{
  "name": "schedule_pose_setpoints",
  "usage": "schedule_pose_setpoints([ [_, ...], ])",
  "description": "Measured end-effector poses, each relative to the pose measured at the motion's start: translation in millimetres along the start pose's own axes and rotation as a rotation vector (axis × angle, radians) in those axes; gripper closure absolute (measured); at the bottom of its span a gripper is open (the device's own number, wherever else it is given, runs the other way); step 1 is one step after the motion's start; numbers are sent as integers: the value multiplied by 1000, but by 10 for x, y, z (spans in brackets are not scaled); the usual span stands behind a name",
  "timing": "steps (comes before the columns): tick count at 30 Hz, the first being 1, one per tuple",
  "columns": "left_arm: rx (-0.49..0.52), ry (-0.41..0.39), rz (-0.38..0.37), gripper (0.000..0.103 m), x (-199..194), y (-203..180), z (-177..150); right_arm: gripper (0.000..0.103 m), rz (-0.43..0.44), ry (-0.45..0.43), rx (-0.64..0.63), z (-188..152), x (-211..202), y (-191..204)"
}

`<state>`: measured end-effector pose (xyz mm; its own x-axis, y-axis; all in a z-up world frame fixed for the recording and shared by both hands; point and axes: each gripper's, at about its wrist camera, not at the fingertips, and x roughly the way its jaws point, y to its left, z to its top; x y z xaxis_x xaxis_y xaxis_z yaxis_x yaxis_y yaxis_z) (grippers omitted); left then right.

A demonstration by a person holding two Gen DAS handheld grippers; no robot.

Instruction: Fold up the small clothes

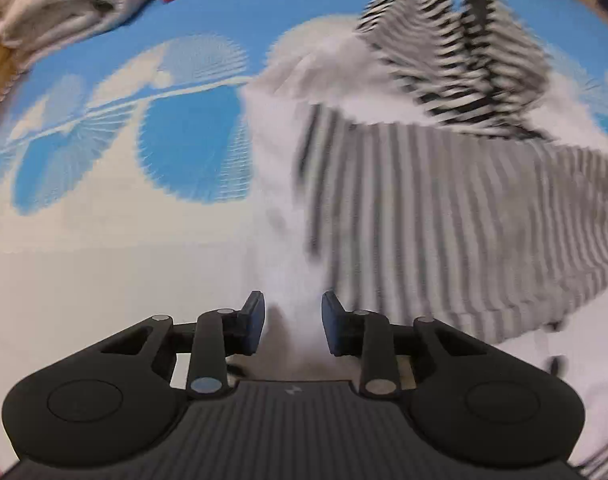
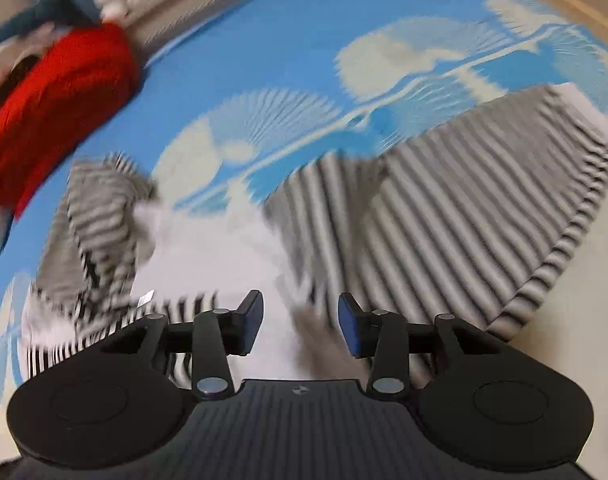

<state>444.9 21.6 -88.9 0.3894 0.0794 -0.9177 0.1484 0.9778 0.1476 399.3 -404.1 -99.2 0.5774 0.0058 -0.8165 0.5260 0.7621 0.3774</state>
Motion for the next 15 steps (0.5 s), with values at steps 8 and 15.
schedule_pose_setpoints([
  [8,-19,1,-8,59,-151,-44,121,60,-101,-117,184,320,-310,-870],
  [15,-2,-112,-90,41,-651,-442,344,60,-217,-203,345,464,-341,-1633],
])
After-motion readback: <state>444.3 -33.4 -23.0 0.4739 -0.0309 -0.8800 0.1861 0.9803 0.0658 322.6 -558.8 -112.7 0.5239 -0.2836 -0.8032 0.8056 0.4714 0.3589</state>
